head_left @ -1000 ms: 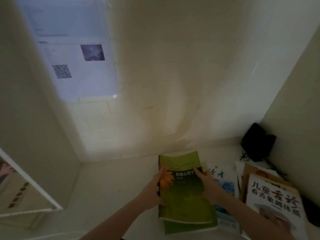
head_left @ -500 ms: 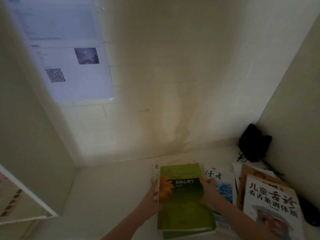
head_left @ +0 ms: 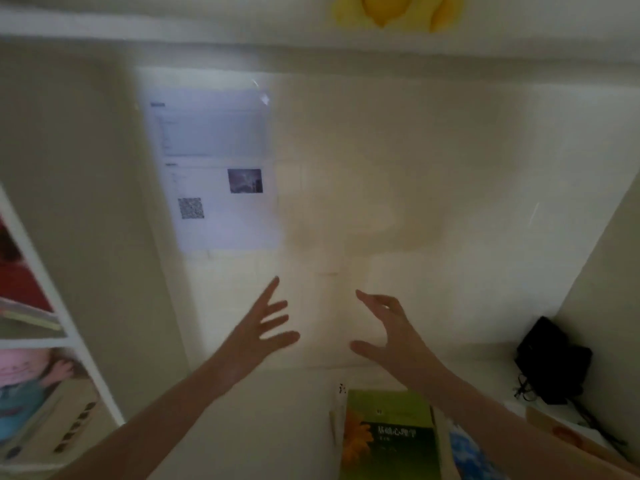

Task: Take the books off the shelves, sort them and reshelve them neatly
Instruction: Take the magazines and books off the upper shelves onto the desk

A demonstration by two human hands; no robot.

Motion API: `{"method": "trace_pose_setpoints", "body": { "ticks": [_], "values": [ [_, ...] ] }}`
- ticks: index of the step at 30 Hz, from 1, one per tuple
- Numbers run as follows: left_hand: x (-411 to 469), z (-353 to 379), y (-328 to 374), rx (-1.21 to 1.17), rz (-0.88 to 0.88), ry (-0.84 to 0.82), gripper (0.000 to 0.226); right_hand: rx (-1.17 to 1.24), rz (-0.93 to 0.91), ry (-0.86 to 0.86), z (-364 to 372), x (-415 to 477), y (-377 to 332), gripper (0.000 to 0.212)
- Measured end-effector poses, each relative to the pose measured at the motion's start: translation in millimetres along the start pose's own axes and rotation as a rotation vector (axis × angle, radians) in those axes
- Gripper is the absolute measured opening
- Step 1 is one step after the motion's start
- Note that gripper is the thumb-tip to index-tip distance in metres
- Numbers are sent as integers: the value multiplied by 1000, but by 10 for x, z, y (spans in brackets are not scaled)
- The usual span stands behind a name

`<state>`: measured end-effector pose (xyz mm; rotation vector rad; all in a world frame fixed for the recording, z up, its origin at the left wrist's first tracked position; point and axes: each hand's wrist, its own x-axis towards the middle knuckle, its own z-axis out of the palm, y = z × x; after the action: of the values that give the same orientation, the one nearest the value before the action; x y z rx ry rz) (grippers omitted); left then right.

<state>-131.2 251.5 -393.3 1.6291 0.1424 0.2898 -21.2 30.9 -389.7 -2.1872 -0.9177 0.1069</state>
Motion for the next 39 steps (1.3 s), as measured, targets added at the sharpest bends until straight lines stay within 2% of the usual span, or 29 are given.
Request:
{"method": "trace_pose_setpoints", "body": {
  "ticks": [4, 6, 11, 17, 20, 22, 25, 28, 31, 33, 35, 39],
  "values": [
    [-157, -383, 862, 1, 210, 153, 95, 135, -246, 31, -150, 228, -807, 72],
    [-278, -553, 1253, 28, 314, 210, 98, 231, -363, 61, -236, 336, -1227, 70],
    [-655, -806, 2065, 182, 560, 341, 83, 369, -654, 70, -452, 456, -2255, 66],
    [-891, -1292, 2695, 197, 638, 454, 83, 403, -902, 138, -656, 761, -3230, 60],
    [-890, -1496, 2849, 98, 558, 445, 103, 297, -866, 147, -729, 1102, -3558, 64],
    [-876, -1562, 2887, 60, 483, 425, 114, 170, -779, 103, -758, 1321, -3683, 77],
    [-859, -1609, 2892, 54, 446, 450, 104, -122, -681, 22, -751, 1521, -3765, 98],
    [-848, -1627, 2888, 69, 410, 446, 97, -225, -604, -57, -724, 1592, -3765, 107],
    [-836, -1632, 2874, 111, 375, 422, 101, -306, -651, 44, -731, 1581, -3743, 110],
    [-812, -1613, 2859, 129, 363, 403, 102, -225, -709, 81, -717, 1529, -3757, 107],
    [-770, -1585, 2852, 121, 369, 397, 97, -142, -769, 80, -683, 1431, -3780, 101],
    [-730, -1523, 2855, 112, 415, 428, 88, -225, -876, 181, -597, 1201, -3806, 89]
  ]
}}
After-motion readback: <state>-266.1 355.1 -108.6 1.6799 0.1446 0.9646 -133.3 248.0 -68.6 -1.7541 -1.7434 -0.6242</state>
